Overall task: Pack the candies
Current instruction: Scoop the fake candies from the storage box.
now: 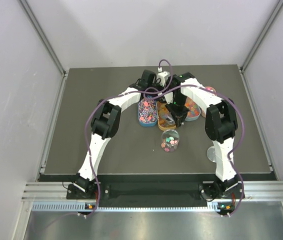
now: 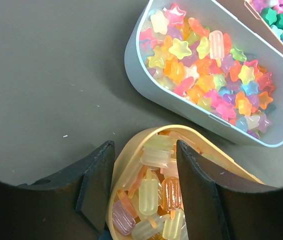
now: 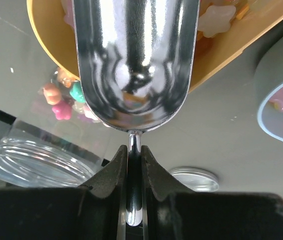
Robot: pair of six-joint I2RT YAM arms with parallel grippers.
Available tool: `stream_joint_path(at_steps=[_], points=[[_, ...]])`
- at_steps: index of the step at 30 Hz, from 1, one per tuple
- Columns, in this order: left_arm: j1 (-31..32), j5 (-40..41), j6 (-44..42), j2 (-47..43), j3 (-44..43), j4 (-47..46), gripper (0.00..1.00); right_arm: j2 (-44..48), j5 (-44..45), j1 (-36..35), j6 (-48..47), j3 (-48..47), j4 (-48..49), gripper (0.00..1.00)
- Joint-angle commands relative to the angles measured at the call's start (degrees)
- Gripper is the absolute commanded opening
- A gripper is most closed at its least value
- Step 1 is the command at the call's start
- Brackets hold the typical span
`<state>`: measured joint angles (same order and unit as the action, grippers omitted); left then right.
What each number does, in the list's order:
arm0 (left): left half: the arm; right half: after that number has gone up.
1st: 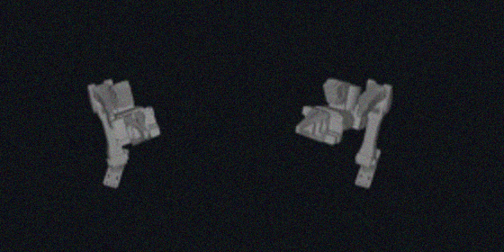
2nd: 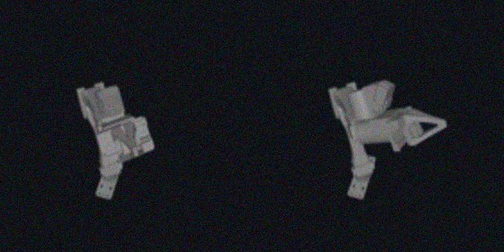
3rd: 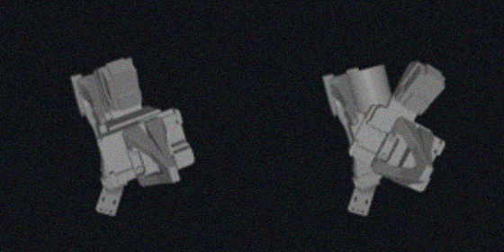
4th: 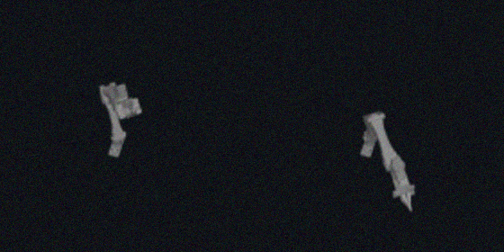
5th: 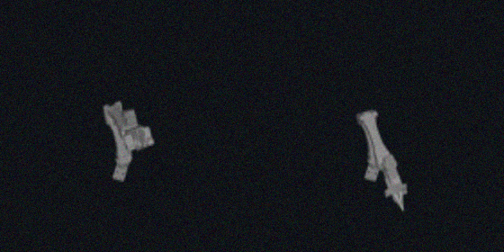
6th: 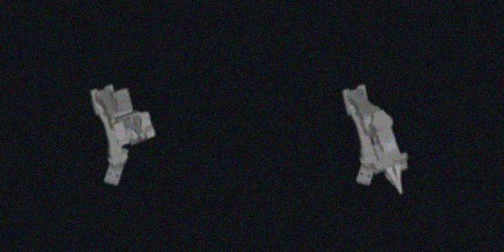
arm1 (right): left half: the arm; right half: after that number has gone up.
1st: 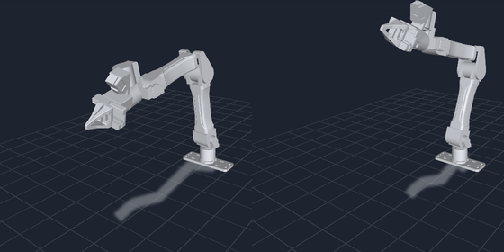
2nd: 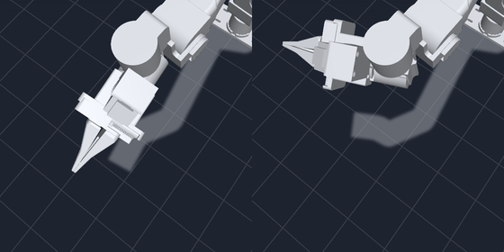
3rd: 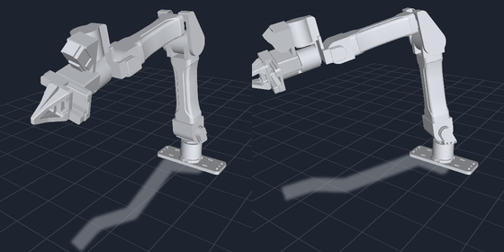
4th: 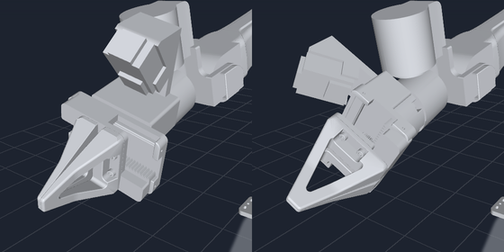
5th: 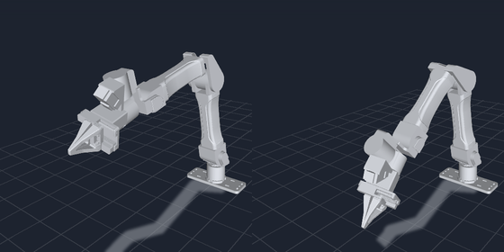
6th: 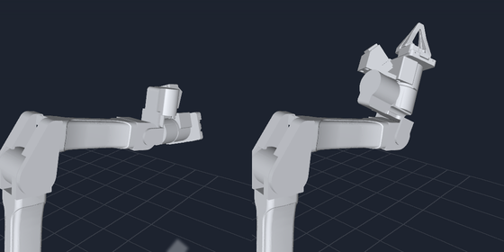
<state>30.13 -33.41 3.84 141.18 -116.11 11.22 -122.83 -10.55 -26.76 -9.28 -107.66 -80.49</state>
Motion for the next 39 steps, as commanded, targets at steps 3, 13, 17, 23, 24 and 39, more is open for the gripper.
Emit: stream_joint_path(at_steps=[3,13,17,23,24,39], points=[[4.3,-1.0,-1.7,0.6,-0.6,-0.9,0.57,0.3,-5.3,-0.8,4.6,0.2,-2.0,0.00],[4.5,0.2,-1.6,2.5,-3.7,-1.2,0.56,-1.6,-1.3,2.7,6.7,-1.5,-2.0,0.00],[4.5,0.3,-1.5,3.0,-4.3,-1.6,0.56,-3.2,-0.4,2.4,7.0,-4.5,-1.3,0.00],[4.7,1.0,-1.5,3.1,-4.7,-1.8,0.56,-5.2,0.3,2.0,7.7,-8.2,-0.5,0.00],[4.8,1.0,-1.5,3.2,-4.7,-1.8,0.55,-5.4,0.5,1.9,8.0,-8.8,-0.3,0.00],[5.4,0.9,-0.1,4.4,-6.8,-2.8,0.53,-10.1,2.2,0.7,8.8,-16.9,2.2,0.00]])
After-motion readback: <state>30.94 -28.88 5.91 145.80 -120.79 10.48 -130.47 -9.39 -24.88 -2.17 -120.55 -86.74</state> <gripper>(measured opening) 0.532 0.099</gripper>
